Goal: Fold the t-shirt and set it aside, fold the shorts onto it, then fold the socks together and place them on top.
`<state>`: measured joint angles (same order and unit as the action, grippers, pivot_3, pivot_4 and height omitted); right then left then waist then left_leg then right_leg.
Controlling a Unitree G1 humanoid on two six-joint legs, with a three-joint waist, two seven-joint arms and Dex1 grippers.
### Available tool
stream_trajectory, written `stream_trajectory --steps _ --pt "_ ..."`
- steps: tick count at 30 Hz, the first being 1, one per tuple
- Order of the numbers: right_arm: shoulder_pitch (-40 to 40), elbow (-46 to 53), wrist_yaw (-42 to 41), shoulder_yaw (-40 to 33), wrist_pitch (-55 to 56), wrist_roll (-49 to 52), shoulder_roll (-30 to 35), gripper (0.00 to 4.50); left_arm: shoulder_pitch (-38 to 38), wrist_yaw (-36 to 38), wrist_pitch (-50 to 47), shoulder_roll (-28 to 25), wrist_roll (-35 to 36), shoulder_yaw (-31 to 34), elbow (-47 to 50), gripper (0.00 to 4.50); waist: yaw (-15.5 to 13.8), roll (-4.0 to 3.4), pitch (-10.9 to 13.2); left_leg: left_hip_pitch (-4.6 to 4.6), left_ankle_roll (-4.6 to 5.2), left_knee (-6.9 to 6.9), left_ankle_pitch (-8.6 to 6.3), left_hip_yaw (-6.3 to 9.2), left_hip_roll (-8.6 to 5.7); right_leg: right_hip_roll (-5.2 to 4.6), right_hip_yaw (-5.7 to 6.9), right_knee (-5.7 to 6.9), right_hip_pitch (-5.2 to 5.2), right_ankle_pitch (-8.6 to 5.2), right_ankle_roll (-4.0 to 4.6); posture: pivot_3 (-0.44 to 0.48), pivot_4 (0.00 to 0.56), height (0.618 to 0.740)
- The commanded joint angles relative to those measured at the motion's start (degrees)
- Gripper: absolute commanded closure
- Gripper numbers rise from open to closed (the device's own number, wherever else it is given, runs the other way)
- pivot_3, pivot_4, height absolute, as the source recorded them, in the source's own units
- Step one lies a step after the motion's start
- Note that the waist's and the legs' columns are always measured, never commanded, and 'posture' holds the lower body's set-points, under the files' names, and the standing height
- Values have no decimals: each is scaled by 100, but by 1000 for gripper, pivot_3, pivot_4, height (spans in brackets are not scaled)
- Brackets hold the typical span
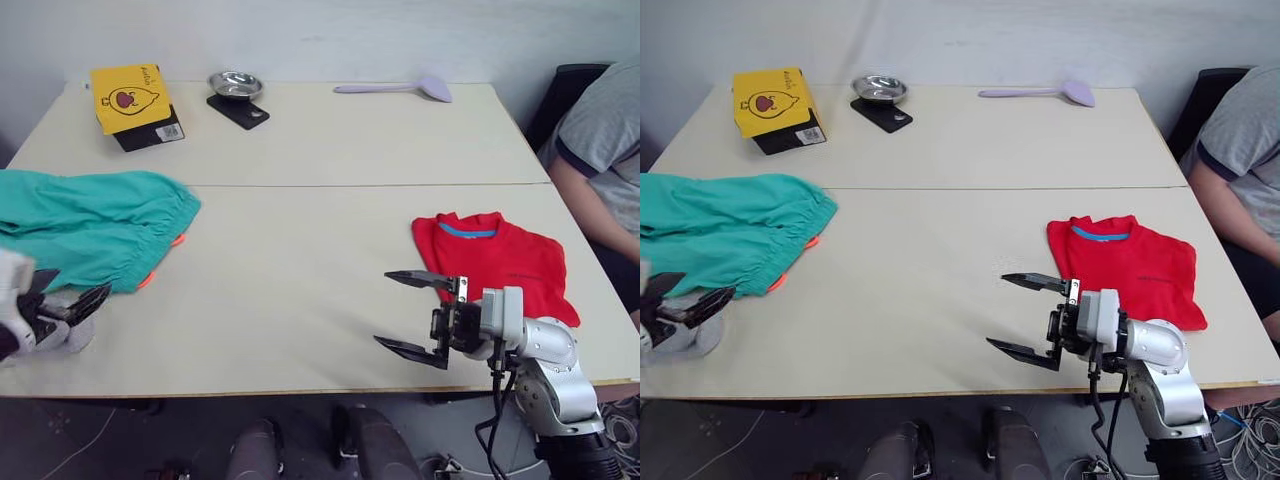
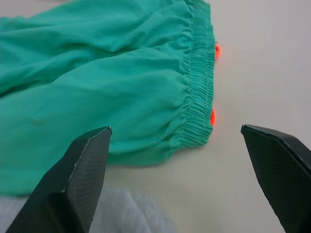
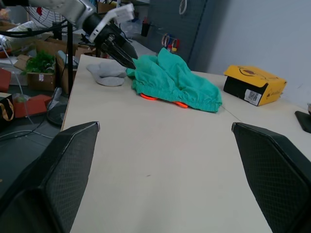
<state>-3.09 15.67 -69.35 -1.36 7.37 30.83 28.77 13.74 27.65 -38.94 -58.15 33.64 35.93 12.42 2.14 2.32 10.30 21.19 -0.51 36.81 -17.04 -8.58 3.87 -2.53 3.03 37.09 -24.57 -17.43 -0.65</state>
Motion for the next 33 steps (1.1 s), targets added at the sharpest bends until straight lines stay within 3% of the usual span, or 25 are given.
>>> stream_trajectory --steps 1,5,7,12,17,20,23,29,33 --pt "-87 171 98 -34 -7 -40 121 43 -457 283 43 -546 -719 -866 -450 0 4 -7 4 -1 1 -3 3 0 2 2 1 5 -4 -8 4 0 150 740" --pt "-224 143 288 -71 -134 -80 188 43 -1266 504 258 -623 -1264 -1764 -1170 0 -8 -16 8 -10 -14 -33 27 0 3 9 2 21 -18 -22 20 0 150 740" --pt "-323 204 435 -120 -277 -76 252 0 -1616 701 282 -585 -1415 -2127 -1452 426 -18 -15 9 -12 -23 -41 38 1 3 12 2 31 -26 -25 24 0 150 740" --pt "-310 548 629 -279 -973 179 679 0 -1958 1375 503 -654 -1681 -2662 -1667 1923 -49 -25 14 -11 -28 -52 57 3 0 10 2 42 -36 -26 25 0 150 740" --pt "-256 672 731 -632 -1321 344 1042 0 -2813 1564 930 -201 -1684 -2702 -1931 3652 -85 -21 13 -7 -16 -50 66 7 -6 5 3 45 -35 -24 22 0 150 740" --pt "-227 641 688 -837 -1520 397 1288 0 -3294 2104 1663 132 -1614 -2831 -1953 4461 -88 -17 13 -6 -12 -40 68 10 -9 5 4 45 -27 -18 12 0 150 740" --pt "-258 489 509 -977 -1623 408 1561 0 -3824 2632 2463 483 -1747 -3248 -1822 4461 -92 -16 13 -5 -10 -35 69 9 -12 4 4 42 -20 -14 4 0 150 740" --pt "-524 215 338 -976 -1650 332 1731 0 -5080 3406 3193 1835 -1923 -4353 -1893 4461 -193 -15 13 3 -11 21 68 9 -9 17 5 48 -5 -3 -15 0 150 740" --pt "-377 264 286 -992 -1624 265 1750 0 -5312 3767 3510 2565 -2267 -5125 -2043 4461 -181 -15 13 2 -14 34 70 0 -12 18 -7 45 1 5 -32 0 150 740"
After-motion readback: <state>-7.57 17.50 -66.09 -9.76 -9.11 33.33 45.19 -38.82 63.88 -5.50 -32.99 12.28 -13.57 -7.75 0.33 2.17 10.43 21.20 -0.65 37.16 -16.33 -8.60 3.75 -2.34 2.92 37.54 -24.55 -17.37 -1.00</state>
